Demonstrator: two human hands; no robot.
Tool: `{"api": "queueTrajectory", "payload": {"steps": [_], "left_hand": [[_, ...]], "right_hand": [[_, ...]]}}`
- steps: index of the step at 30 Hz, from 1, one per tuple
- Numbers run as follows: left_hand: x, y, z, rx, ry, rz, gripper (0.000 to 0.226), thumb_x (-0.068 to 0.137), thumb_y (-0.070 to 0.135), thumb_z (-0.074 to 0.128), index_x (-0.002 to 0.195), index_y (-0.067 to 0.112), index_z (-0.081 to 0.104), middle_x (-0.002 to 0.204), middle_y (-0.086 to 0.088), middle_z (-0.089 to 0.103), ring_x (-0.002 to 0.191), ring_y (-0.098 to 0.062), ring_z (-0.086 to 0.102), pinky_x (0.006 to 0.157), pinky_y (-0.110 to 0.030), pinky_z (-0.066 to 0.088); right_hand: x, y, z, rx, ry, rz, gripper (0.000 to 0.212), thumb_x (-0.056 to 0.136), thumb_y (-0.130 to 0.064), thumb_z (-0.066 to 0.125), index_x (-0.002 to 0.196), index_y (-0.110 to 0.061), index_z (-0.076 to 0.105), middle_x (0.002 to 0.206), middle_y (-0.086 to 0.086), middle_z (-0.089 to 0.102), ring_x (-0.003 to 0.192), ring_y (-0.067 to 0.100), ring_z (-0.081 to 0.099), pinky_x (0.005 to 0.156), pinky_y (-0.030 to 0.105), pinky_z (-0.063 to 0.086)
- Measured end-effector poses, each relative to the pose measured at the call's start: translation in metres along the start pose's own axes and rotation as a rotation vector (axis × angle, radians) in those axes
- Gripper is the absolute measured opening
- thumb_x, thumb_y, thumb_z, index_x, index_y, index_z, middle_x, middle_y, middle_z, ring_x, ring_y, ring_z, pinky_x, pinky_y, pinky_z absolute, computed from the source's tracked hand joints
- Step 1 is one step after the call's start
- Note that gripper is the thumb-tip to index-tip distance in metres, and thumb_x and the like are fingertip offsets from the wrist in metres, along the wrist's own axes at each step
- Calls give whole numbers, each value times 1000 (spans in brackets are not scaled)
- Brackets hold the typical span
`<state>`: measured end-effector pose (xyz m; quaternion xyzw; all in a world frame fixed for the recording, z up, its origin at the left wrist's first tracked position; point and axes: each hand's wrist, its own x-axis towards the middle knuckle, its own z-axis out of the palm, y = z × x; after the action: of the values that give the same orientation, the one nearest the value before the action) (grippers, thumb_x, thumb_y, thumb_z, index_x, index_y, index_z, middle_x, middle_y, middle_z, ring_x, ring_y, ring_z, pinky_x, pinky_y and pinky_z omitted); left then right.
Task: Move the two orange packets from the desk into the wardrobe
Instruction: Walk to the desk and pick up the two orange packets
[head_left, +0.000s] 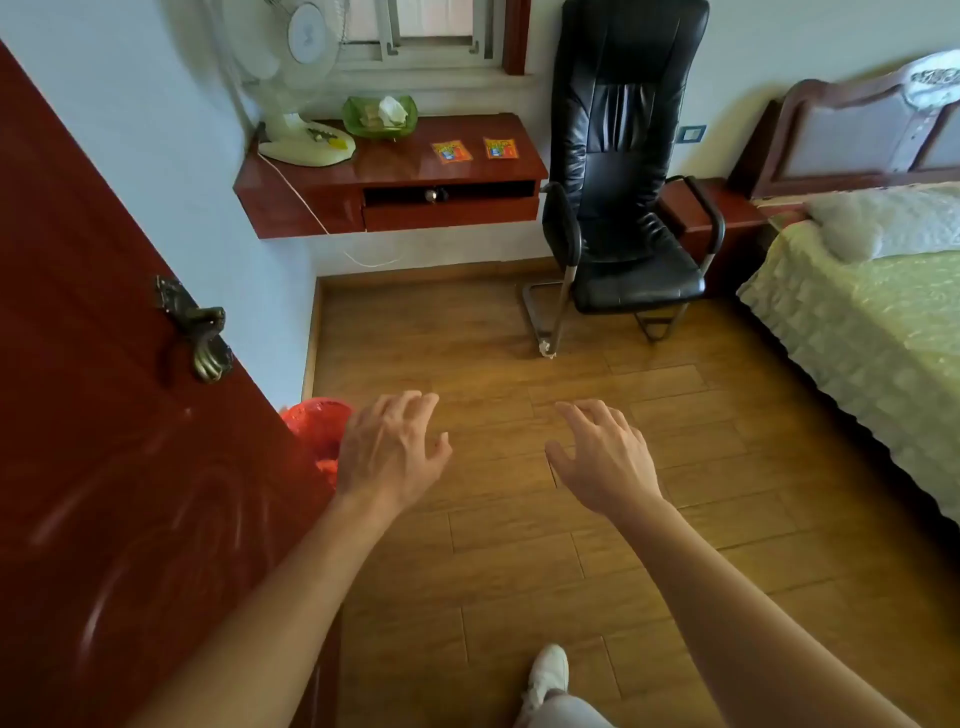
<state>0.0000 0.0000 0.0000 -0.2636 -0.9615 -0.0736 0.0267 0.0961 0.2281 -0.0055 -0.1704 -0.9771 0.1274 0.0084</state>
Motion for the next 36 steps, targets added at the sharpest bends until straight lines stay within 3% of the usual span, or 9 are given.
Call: {"api": "queueTrajectory", "payload": {"steps": [9, 22, 36], "left_hand": [[115, 6, 9, -2, 79, 23, 53, 90, 49, 46, 134, 20, 51, 133, -5, 60, 120, -23, 55, 98, -41, 47], [316, 36, 27, 29, 59, -52, 52, 89, 51, 47, 133, 24, 51, 133, -2, 60, 120, -22, 56, 97, -40, 48], [498, -11, 55, -9, 82, -24, 53, 90, 51, 42, 135, 23, 49, 133, 0, 59, 119, -20, 56, 97, -40, 49]], "right_hand": [[116, 24, -1, 7, -10, -46, 52, 91, -49, 46, 138, -27, 46, 144, 3, 49, 131, 25, 46, 102, 44, 42], [325, 89, -19, 52, -13, -78, 54, 93, -50, 47, 142, -28, 43, 147, 0, 48, 135, 22, 44, 108, 45, 39], [506, 77, 0, 34, -17, -48, 54, 92, -53, 49, 141, -30, 45, 146, -3, 49, 134, 21, 45, 110, 44, 40]]}}
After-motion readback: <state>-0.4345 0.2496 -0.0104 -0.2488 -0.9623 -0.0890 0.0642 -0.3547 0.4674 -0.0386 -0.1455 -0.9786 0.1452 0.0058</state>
